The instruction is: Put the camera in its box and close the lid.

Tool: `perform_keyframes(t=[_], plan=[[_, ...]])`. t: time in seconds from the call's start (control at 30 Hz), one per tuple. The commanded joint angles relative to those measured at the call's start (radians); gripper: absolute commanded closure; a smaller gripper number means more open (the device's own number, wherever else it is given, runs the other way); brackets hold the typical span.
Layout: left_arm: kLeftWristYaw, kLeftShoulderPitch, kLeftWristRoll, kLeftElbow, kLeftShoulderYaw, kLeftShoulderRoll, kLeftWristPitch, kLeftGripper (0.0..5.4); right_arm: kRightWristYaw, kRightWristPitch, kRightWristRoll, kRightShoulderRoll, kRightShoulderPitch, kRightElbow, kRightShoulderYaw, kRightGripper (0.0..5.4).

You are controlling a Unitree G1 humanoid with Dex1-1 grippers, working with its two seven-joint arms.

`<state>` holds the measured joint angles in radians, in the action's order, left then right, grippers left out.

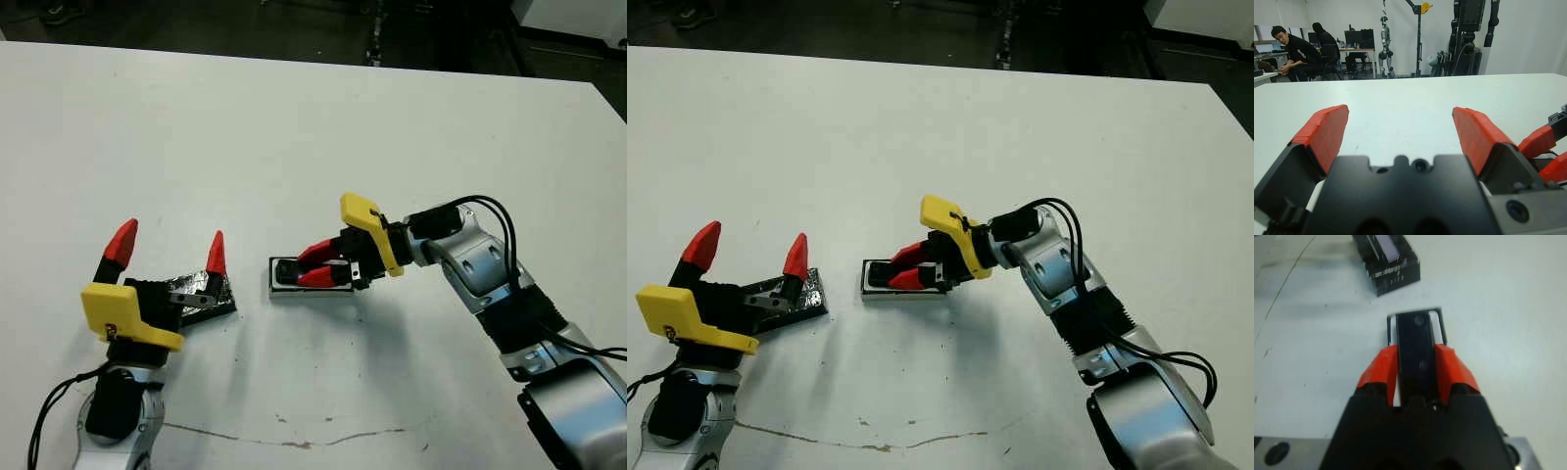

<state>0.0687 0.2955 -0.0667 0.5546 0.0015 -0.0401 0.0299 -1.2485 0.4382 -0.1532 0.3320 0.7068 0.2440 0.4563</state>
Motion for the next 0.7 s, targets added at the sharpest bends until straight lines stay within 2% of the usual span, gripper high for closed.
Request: perform_keyframes(t=[0.03,0.13,0.2,0.33,0.47,0.63,0.7], plan=[[-0.003,0.006,0.006,0.002,-0.001,-0.004,0.007,0.0,-0.02,-0.012,0.035,0.045,-0.035,0.033,0.025,2.8],[-0.001,0.007,0.003,0.002,0.0,-0.005,0.007,0.0,-0.028,-0.073,0.038,0.044,-0.032,0.047,0.02,2.36],[0.001,0.007,-0.001,0.0,0.0,-0.005,0.004,0.0,-0.031,-0.084,0.039,0.049,-0.028,0.043,0.014,2.06],[0.002,0.009,0.003,-0.002,-0.001,-0.007,0.002,0.0,-0.038,-0.074,0.032,0.059,-0.023,0.025,0.0,1.48],[-0.002,0.011,0.005,0.005,-0.003,-0.005,0.014,0.0,-0.053,-0.108,0.016,0.068,-0.024,0.017,-0.026,0.88],[-0.003,0.012,0.001,0.0,-0.003,-0.002,0.01,0.0,-0.06,-0.113,-0.008,0.089,-0.018,-0.007,-0.078,0.1],[0.0,0.012,-0.005,0.0,-0.002,-0.002,0.012,0.0,-0.058,-0.108,-0.015,0.096,-0.016,-0.019,-0.098,0.01]])
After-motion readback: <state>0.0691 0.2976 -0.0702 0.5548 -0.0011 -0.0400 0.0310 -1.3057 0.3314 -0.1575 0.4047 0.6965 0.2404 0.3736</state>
